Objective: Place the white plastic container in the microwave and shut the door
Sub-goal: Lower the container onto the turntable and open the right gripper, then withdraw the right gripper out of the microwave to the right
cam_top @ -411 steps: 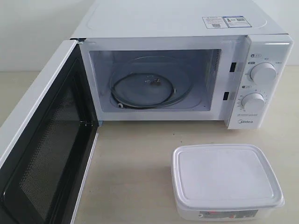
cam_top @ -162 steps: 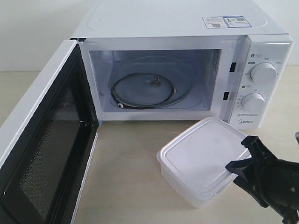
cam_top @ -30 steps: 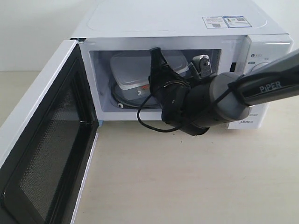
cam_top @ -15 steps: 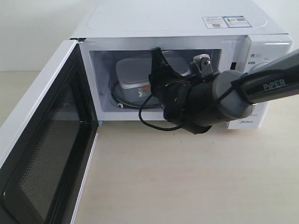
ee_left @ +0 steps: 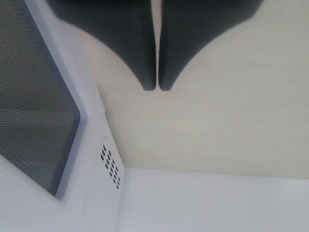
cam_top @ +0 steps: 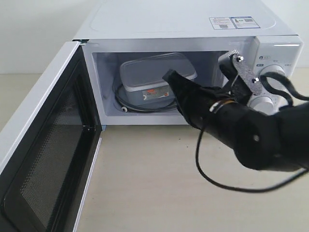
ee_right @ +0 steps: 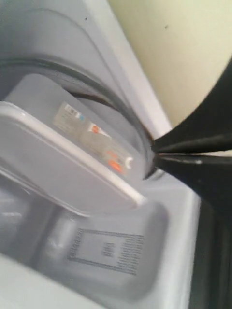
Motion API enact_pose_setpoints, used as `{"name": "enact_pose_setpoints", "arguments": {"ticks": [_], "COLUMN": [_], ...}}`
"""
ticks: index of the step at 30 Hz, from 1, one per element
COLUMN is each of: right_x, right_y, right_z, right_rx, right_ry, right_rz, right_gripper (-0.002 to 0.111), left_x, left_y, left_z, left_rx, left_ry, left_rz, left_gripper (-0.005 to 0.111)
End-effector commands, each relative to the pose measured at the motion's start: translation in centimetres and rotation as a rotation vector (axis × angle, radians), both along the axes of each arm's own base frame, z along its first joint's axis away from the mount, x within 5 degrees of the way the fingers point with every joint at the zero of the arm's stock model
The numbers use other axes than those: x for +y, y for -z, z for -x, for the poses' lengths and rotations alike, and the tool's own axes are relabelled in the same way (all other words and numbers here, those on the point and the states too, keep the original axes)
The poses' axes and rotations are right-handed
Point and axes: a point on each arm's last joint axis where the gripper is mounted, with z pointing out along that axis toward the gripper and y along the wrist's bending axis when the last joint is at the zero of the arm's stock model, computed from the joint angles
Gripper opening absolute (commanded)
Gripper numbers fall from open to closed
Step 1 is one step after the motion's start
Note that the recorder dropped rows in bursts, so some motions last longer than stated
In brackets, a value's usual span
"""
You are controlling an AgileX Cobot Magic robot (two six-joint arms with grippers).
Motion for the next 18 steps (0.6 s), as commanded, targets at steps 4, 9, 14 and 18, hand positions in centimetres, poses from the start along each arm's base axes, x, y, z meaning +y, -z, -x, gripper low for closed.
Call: {"name": "enact_pose_setpoints", "arguments": {"ticks": [4, 9, 14, 18], "right_x": [-2.5, -4.3, -5.7, -6.3], "right_y": [-0.7, -0.6, -0.9, -1.2], "right_z": [5.4, 8.2, 10.3, 11.6], "right_rx": [-0.138, -0.184, -0.305, -0.359], "right_ry": [-0.178, -0.23, -0.296, -0.353], "right_rz": [0.159, 0.198, 0.332, 0.43], "right_gripper": [0.0, 0.0, 0.0, 0.0], "left_x": [0.0, 0.0, 0.0, 0.0], "left_y": [-0.1, -0.1, -0.1, -0.1], "left_z": [0.0, 0.0, 0.0, 0.0], "left_rx": [-0.013, -0.013, -0.013, -0.013], "left_ry": [-0.005, -0.005, -0.005, -0.005], "left_rz": [0.003, 0.003, 0.003, 0.003], "left_gripper": [0.004, 0.004, 0.004, 0.004]}}
